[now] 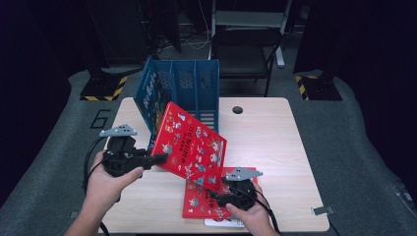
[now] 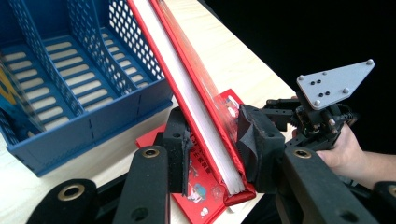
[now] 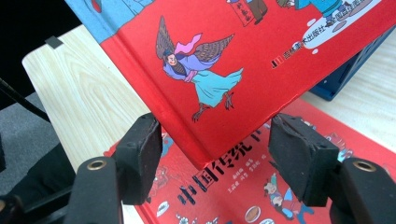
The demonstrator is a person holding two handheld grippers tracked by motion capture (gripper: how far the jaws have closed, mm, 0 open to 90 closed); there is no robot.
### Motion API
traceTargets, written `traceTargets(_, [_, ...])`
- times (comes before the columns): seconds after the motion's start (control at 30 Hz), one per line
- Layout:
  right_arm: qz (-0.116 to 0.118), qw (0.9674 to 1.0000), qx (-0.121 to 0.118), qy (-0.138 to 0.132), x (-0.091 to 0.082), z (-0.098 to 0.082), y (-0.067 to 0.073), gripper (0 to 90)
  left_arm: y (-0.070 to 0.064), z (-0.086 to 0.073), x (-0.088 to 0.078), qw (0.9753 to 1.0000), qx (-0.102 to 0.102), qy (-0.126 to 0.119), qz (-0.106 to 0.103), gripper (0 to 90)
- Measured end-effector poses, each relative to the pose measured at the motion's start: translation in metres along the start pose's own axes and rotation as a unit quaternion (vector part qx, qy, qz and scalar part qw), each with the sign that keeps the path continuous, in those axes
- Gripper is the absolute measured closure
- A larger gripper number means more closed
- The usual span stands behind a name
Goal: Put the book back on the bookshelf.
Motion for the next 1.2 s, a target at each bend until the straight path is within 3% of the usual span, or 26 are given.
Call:
traceTargets(0.3, [-0.001, 1.0000, 0.006, 0.000, -0.007, 0.016, 0.000, 35.0, -0.007, 0.021, -0.007, 0.9998, 0.014, -0.007, 0.007, 65.6])
traceTargets(0.6, [0.004, 1.0000, 0.009, 0.001, -0.019, 0.034, -0.002, 35.0, -0.009, 0.040, -0.013, 1.0000, 0.003, -0.008, 0.004, 65.6])
traceTargets(0.93, [0.012, 0.9999, 0.009, 0.008, -0.026, 0.056, -0.004, 35.1, -0.011, 0.061, -0.023, 0.9998, 0.015, -0.007, 0.012, 65.3])
traceTargets(1.2, [0.020, 0.9998, 0.008, 0.005, -0.030, 0.073, -0.003, 35.3, -0.008, 0.074, -0.031, 0.9997, 0.006, -0.013, 0.019, 64.6])
Point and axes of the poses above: each handheld gripper's, and its own axes: x roughly forward along the jaws, z roughly out of its top, y roughly to its left, the point moved 3 cm from there along x, roughly forward along the jaws, and after that the axes turned 7 degrees about z, right-handed, at the moved point
